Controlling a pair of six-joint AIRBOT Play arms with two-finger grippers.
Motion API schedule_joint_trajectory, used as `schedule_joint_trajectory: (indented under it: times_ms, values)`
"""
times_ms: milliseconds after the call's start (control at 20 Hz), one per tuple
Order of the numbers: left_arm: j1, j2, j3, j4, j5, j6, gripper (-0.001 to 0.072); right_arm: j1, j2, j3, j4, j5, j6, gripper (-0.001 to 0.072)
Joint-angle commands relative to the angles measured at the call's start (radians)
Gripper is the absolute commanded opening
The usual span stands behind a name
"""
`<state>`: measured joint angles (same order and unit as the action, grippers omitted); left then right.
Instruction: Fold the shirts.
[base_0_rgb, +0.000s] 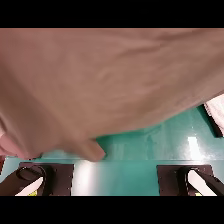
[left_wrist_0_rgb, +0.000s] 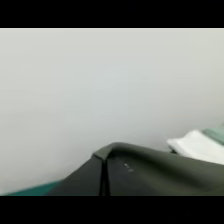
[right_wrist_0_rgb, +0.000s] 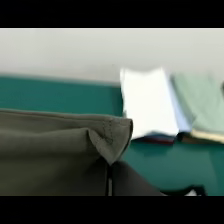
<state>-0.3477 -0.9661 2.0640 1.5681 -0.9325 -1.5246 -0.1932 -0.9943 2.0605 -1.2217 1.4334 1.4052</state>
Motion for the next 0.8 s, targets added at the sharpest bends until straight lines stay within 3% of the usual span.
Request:
schedule_joint_trajectory:
  times_ms: [0,150,300,400,550,600,650,700,750]
  values:
    - [0.031,-0.131,-0.126,0.159,-0.102,-0.095,0.0028,0.06,-0.119,-0.103,-0.013,0.069,0.02,0.001]
    - [0.163,-0.334,-0.235,-0.013,-0.148,-0.121,0.0029,0.12,-0.28,-0.227,-0.013,0.061,0.056,0.001]
    - [0.25,-0.545,-0.272,-0.198,-0.147,-0.076,0.003,0.15,-0.445,-0.277,-0.008,-0.005,0.063,0.001]
    - [0.261,-0.646,-0.272,-0.238,-0.153,-0.029,0.003,0.173,-0.536,-0.276,-0.006,-0.053,0.061,0.0011]
    - [0.261,-0.706,-0.275,-0.236,-0.164,-0.026,0.0033,0.188,-0.631,-0.256,0.001,-0.082,0.061,0.0025]
    - [0.261,-0.705,-0.275,-0.234,-0.165,-0.008,0.0204,0.188,-0.653,-0.235,0.0,-0.064,0.061,0.0192]
    - [0.264,-0.703,-0.267,-0.223,-0.186,-0.003,0.0514,0.188,-0.672,-0.207,0.0,-0.042,0.061,0.0369]
    - [0.273,-0.697,-0.253,-0.22,-0.233,-0.003,0.0614,0.184,-0.681,-0.18,0.0,-0.014,0.061,0.0369]
    - [0.287,-0.691,-0.238,-0.222,-0.298,0.001,0.0615,0.176,-0.678,-0.164,0.001,0.021,0.06,0.037]
